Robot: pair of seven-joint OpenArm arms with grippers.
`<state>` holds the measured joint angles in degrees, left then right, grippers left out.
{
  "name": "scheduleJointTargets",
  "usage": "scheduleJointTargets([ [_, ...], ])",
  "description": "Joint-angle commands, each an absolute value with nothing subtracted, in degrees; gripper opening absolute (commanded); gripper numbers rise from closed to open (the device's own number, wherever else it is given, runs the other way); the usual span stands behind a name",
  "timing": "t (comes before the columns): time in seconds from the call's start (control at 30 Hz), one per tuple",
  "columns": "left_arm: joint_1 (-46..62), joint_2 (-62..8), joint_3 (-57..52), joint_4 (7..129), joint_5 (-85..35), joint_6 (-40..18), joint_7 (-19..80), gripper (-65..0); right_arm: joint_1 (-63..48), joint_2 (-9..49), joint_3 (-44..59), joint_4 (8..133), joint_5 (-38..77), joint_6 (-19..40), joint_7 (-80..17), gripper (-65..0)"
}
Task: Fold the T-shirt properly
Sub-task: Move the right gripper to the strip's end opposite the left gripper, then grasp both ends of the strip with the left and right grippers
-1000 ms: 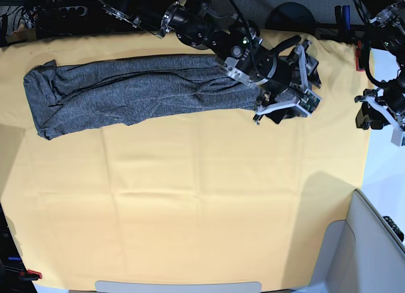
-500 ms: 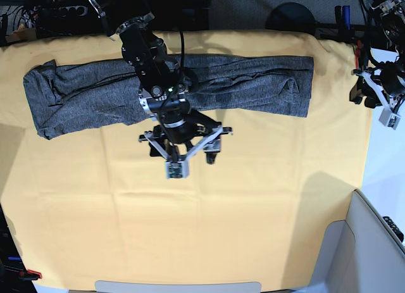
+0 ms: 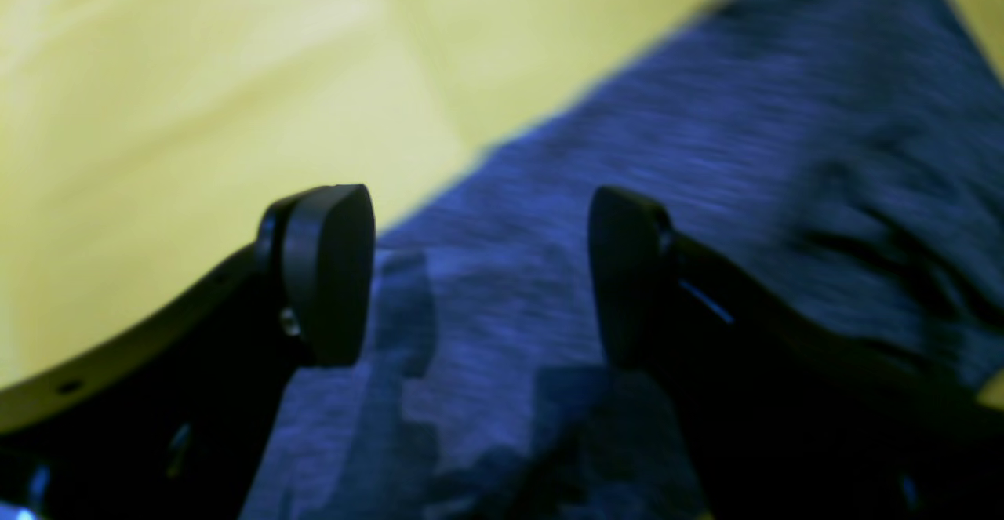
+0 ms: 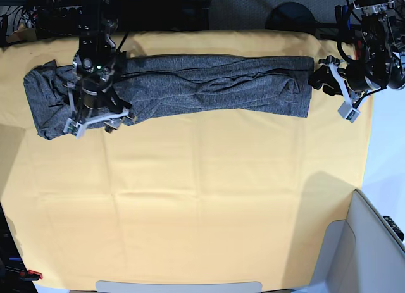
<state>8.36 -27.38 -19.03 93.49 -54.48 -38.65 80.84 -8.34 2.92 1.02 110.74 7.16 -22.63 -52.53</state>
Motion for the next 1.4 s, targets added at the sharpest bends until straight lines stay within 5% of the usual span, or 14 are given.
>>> scheduleJointTargets([
  [0.0,7.3,-28.7,-19.4,93.8,-55.9,-39.1,80.0,-29.8,-8.5,2.8,2.3,112.4,7.4,-22.1,-51.3,-22.3],
  [0.27,7.1,-29.8,-19.3,93.5,-60.6,-39.3,80.0,-21.2,-12.0,2.4,10.5,113.1,7.4,-15.9,-51.3,-22.2],
  [0.77,0.5,-31.0,-19.4,69.4,-74.0,-39.3,80.0,-21.2,-14.7,2.2,20.4,113.1,7.4,-11.1,-51.3,-22.2],
  [1.37,0.5,-31.2,-10.8,68.8,-80.4,-38.9,80.0,-21.4,-15.0,1.2,20.2,112.9,7.4,-11.1,-51.3,-22.3],
])
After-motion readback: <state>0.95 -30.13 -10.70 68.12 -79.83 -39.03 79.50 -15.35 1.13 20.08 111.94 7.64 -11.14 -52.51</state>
